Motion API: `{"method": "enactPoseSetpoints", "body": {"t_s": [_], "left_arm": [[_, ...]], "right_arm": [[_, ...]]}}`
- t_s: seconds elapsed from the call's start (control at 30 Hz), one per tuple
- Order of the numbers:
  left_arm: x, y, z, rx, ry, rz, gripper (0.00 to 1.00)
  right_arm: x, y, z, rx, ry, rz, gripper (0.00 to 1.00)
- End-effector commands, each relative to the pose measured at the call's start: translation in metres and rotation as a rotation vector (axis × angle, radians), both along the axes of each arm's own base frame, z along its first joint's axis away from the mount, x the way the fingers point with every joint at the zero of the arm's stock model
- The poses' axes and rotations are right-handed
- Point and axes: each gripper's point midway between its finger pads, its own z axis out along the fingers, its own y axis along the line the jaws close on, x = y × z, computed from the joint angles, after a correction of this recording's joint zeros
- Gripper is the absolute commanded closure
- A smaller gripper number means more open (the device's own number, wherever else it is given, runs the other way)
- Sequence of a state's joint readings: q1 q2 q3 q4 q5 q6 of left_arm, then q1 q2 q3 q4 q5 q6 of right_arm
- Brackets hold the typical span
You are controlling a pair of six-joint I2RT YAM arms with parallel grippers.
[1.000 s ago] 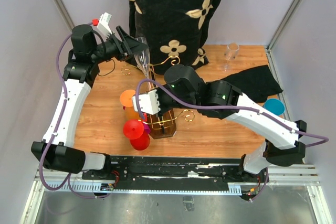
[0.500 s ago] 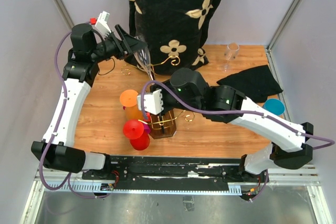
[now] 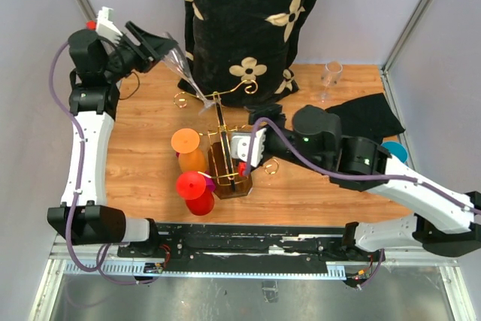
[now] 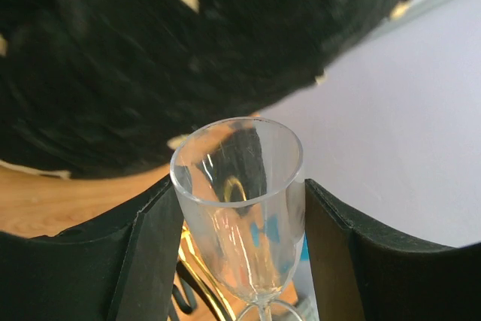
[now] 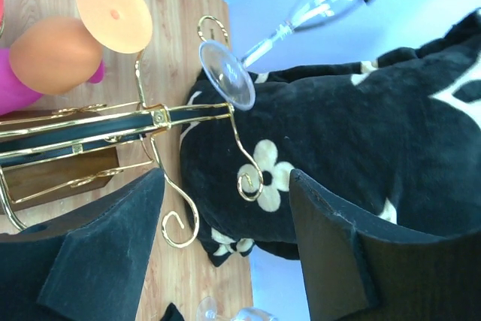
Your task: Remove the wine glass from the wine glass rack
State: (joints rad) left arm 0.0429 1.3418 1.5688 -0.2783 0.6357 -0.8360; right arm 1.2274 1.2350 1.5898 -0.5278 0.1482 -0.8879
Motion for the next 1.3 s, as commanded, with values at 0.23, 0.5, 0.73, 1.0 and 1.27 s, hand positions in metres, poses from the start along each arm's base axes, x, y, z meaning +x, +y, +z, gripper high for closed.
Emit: {"method": "enactPoseSetpoints", "body": {"t_s": [0.23,0.5,0.73,1.0,1.27], "left_arm": [[0.031,0.117,0.036,0.211,-0.164,0.566,0.49],[0.034,0.177,0.040,0.344,-0.216,0.882,0.52],[0.027,0.224,-0.005,0.479,-0.207,1.128,0.51],[0.036,0.242,-0.083,0.656,-0.141,1.212,0.51],[0.018,0.264,-0.125,0.825,-0.223,1.372,0.51]], "right_arm": [[0.013,-0.039,0.019,0.199,0.024,-0.091,0.32],[0.029,-0.037,0.003,0.240,0.093,-0.104,0.33],[0.034,-0.030,-0.013,0.286,0.141,-0.114,0.34],[0.052,-0.052,-0.020,0.414,0.197,-0.219,0.37],[0.062,-0.083,-0.033,0.440,0.211,-0.323,0.37]]}}
